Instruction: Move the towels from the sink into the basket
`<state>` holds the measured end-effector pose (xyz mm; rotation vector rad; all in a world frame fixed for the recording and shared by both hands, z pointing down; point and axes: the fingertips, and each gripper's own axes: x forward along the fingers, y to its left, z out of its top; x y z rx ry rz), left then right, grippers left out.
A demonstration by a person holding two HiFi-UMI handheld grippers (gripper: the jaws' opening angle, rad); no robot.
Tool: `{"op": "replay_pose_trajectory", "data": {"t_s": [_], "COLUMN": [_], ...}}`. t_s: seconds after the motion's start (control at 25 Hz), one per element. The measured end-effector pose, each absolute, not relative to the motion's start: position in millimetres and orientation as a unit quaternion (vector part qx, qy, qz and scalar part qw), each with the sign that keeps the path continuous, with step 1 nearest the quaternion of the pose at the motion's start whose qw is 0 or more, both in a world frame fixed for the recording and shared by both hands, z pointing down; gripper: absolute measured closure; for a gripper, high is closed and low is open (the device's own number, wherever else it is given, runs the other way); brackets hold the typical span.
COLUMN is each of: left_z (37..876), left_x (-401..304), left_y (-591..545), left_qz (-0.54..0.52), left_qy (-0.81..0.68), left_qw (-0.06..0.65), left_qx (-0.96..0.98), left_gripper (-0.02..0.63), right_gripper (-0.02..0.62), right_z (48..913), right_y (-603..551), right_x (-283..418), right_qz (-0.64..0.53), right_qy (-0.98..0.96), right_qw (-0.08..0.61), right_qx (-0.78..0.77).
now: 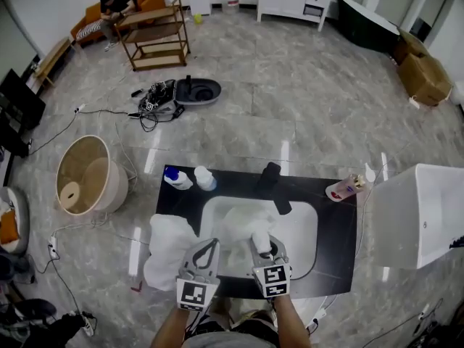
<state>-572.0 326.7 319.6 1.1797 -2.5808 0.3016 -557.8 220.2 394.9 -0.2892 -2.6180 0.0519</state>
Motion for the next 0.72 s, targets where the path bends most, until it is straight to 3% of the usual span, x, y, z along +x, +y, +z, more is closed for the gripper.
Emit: {"op": "replay_pose_trajectory", "data": {"t_s": [0.72], "left_z": [207.7], "left_x": [-532.6], "left_y": [225.6], "left_qz": [0.107], "left_qy": [-0.843], "left_qw": [0.047], "left_qx": [0.524], "left_gripper": [0.597], "right_gripper": [0.505], "right_z": [187.7], "right_y": [125.4], "right_x": [-455.4], "right_qz": [-0.006], "right_qy": [-0.995], "right_qw": [0.08], "right_qx": [0.063]}}
